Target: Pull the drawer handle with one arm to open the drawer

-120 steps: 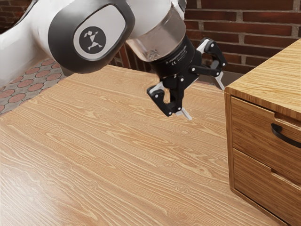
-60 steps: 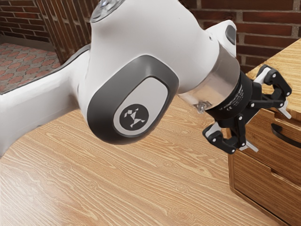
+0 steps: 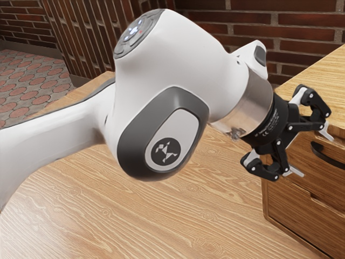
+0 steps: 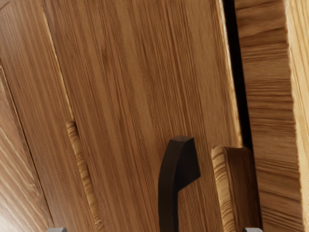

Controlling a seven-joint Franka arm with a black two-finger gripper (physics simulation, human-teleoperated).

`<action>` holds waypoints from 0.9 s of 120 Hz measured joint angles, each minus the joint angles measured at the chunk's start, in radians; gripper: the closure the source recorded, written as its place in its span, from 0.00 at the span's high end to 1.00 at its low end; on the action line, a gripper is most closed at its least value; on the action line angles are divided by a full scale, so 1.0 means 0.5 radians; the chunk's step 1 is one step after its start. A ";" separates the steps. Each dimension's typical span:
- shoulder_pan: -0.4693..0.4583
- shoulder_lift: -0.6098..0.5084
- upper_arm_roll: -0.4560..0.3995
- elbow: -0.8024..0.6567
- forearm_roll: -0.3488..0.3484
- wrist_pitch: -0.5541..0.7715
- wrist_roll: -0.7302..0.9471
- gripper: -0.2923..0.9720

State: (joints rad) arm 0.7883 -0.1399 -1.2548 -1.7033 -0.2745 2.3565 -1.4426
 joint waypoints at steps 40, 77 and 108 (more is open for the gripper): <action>-0.014 0.013 -0.006 -0.093 -0.026 0.116 0.017 0.57; -0.017 0.016 -0.048 -0.135 -0.040 0.183 0.030 0.55; -0.009 0.021 -0.052 -0.144 -0.053 0.235 0.040 0.54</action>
State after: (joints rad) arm 0.7837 -0.1295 -1.2809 -1.7753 -0.3013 2.4741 -1.4227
